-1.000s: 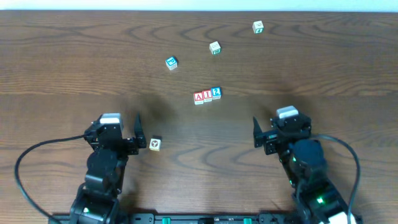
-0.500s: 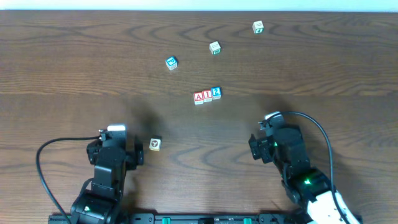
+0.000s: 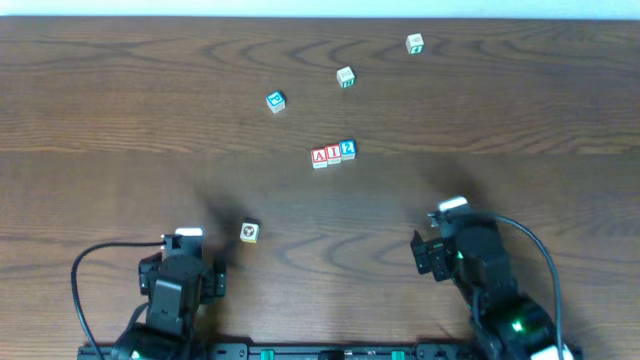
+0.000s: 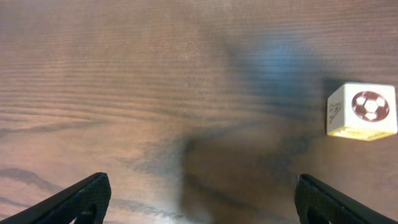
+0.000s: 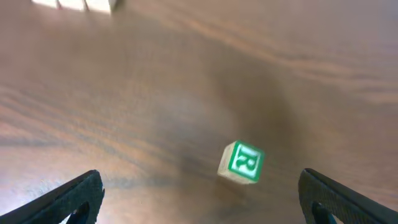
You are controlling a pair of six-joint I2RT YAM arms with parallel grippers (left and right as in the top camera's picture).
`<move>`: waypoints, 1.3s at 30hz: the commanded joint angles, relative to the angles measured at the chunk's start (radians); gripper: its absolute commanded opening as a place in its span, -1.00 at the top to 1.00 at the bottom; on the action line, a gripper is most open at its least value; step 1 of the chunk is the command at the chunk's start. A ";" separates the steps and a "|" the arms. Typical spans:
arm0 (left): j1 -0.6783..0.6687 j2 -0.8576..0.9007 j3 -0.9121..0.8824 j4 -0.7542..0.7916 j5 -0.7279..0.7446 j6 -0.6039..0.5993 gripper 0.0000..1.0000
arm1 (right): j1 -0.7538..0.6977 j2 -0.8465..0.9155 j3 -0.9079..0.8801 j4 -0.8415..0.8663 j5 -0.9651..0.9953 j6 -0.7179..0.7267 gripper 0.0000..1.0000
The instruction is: Spell out Ai2
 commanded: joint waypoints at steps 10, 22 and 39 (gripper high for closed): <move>-0.002 -0.071 -0.007 -0.028 -0.014 0.003 -0.91 | -0.042 -0.283 -0.006 -0.074 0.010 -0.012 -0.99; -0.002 -0.071 -0.007 -0.022 -0.014 0.003 -0.91 | -0.046 -0.289 -0.006 -0.150 0.010 -0.012 -0.98; -0.002 -0.071 -0.022 0.441 -0.014 0.003 -0.91 | -0.117 -0.488 -0.181 -0.188 0.006 -0.012 -0.98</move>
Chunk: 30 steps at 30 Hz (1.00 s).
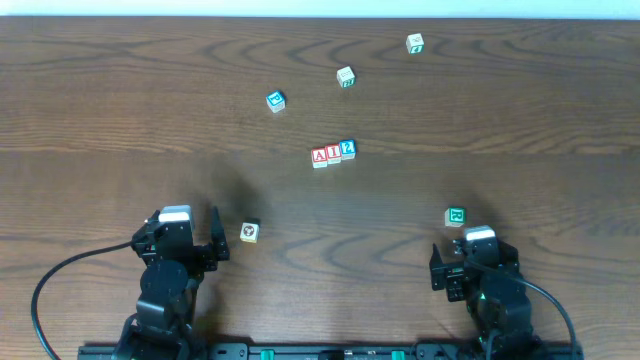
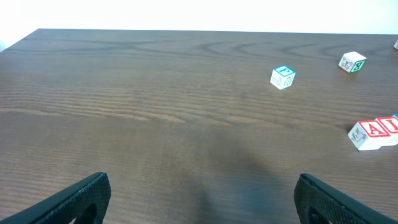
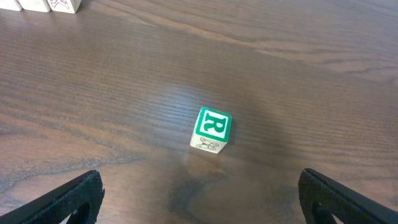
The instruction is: Spell out Ai2
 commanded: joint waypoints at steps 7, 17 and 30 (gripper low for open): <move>-0.002 -0.015 -0.006 0.008 -0.014 0.003 -0.91 | -0.009 0.000 -0.014 0.090 -0.139 -0.012 -0.99; -0.002 -0.110 -0.006 0.007 -0.014 0.003 -0.91 | -0.081 -0.011 -0.033 0.504 -0.143 -0.012 -0.98; 0.014 -0.217 -0.097 0.001 -0.014 0.003 -0.91 | -0.098 -0.087 -0.134 0.547 -0.150 -0.012 -0.98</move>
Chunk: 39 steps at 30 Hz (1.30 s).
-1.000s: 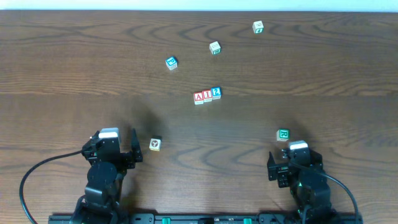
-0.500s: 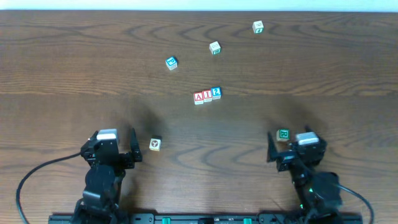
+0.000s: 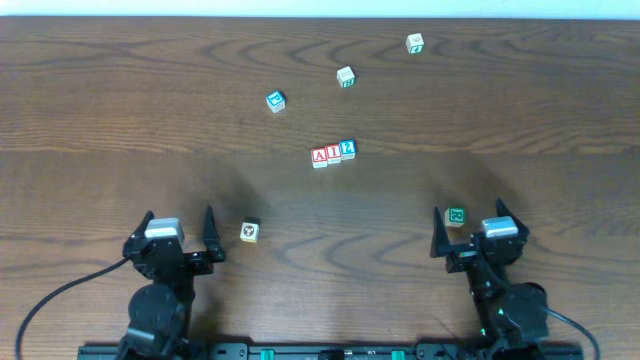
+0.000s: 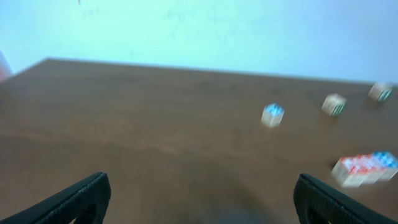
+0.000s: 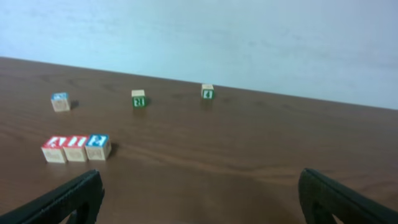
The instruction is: Spell out Ai2
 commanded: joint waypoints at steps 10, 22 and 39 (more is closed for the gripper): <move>0.013 -0.006 -0.093 0.042 -0.011 0.003 -0.91 | -0.019 -0.010 -0.027 0.018 -0.010 -0.011 -0.99; 0.061 -0.006 -0.093 0.042 -0.011 0.003 -0.91 | -0.061 -0.010 -0.027 0.019 -0.009 -0.011 -0.98; 0.170 -0.006 -0.093 0.042 -0.011 0.003 -0.91 | -0.230 -0.010 -0.027 0.019 -0.009 -0.011 -0.98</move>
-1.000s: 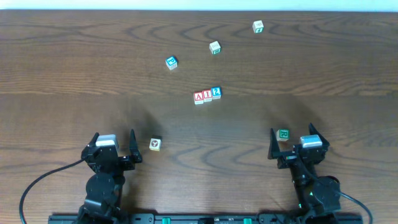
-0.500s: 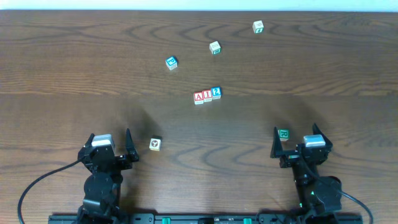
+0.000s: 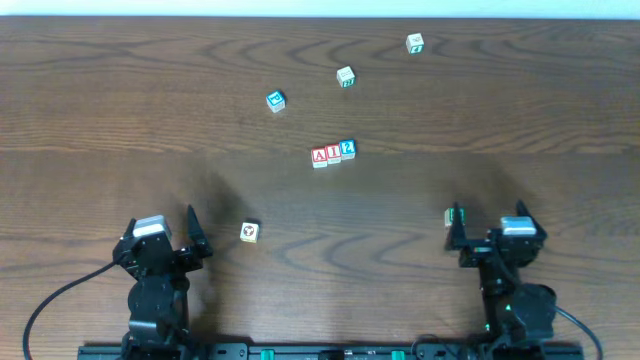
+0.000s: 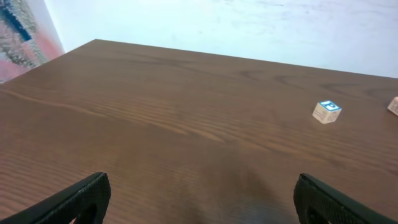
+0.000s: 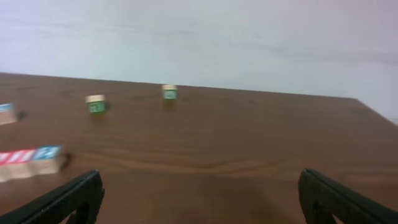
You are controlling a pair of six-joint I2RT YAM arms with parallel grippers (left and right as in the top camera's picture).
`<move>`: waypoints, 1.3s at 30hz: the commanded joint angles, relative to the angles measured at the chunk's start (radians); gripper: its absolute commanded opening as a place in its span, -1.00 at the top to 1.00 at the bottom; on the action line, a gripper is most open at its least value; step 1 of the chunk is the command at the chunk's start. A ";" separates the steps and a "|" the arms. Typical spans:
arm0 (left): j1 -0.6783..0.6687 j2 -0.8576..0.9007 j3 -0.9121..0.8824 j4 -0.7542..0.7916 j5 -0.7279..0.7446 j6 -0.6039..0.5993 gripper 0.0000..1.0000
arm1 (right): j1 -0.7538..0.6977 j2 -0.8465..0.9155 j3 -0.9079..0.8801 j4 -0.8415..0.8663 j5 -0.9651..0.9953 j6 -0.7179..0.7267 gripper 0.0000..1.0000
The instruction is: Spell out Ai2
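Observation:
Three blocks, a red A, a red I and a blue 2 [image 3: 333,153], stand touching in a row at the table's middle; the row [image 5: 28,159] also shows at the left of the right wrist view. My left gripper [image 3: 158,236] is open and empty at the near left edge; its wrist view has the gripper [image 4: 202,200] pointing across bare wood. My right gripper [image 3: 490,232] is open and empty at the near right. From its wrist the right gripper [image 5: 202,198] looks level over the table.
A soccer-ball block [image 3: 249,232] lies right of my left gripper. A green R block [image 3: 452,216] sits against my right gripper's left finger. Farther back lie a blue block [image 3: 275,101] and two green-marked blocks [image 3: 345,76], [image 3: 414,43].
Both arms sit slightly farther outward at the near edge. The left wrist view has swung left, losing the A-I-2 row; the right wrist view has swung right. No block moved.
First my left gripper hung open by the soccer-ball block and my right hung open over the green R block. Then both were back at the near edge, the R block left on the table. Later both looked level across the table, as now.

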 commanded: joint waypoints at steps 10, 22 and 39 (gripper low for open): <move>0.055 -0.006 -0.028 0.000 -0.011 0.003 -0.91 | -0.083 -0.006 -0.020 -0.005 -0.001 -0.008 -0.98; 0.099 -0.006 -0.028 0.000 -0.011 0.003 -0.91 | -0.087 -0.006 -0.020 -0.005 0.000 -0.008 -0.98; 0.099 -0.006 -0.028 0.000 -0.011 0.003 -0.91 | -0.087 -0.006 -0.020 -0.005 0.000 -0.008 -0.99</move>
